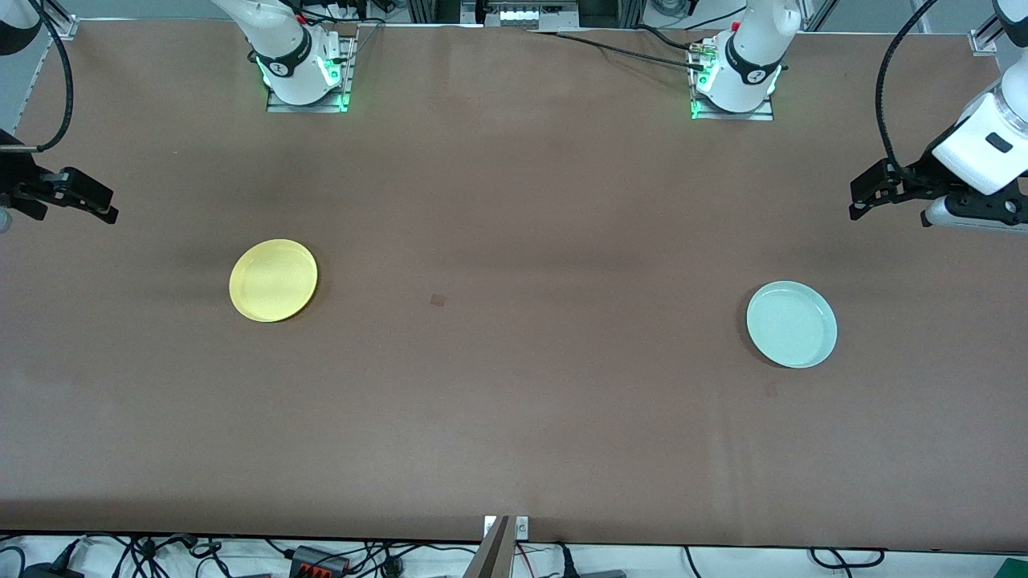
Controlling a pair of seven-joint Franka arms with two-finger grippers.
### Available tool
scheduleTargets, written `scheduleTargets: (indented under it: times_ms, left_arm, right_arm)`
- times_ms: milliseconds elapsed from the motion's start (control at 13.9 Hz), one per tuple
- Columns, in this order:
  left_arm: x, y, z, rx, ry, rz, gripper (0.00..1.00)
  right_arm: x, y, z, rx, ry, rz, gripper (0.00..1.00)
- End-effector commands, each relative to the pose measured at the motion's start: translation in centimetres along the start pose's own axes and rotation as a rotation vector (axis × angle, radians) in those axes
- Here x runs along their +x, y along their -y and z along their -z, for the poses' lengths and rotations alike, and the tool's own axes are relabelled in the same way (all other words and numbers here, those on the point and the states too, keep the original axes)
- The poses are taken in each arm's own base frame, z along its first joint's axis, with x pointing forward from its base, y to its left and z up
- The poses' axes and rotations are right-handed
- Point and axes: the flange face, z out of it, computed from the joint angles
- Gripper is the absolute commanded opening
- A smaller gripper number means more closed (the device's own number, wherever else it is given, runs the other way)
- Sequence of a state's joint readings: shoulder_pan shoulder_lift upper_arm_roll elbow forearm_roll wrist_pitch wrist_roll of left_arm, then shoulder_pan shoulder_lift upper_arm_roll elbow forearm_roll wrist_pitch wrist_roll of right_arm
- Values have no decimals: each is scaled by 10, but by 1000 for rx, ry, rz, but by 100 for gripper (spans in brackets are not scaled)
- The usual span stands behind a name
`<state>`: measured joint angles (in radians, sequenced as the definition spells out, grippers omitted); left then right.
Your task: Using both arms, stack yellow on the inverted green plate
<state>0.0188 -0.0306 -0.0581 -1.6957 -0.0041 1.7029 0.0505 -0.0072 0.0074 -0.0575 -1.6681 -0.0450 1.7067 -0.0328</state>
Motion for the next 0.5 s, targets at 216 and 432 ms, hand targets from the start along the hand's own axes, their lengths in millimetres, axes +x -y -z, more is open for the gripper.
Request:
scheduleTargets:
  times_ms: [216, 432]
  left_arm:
    - [-3, -4, 8, -15, 2, -24, 100]
    - [-3, -3, 8, -15, 0, -24, 100]
  right_arm:
    - [-3, 1, 4, -10, -1, -2, 100]
    - [-1, -1, 1, -10, -2, -5, 100]
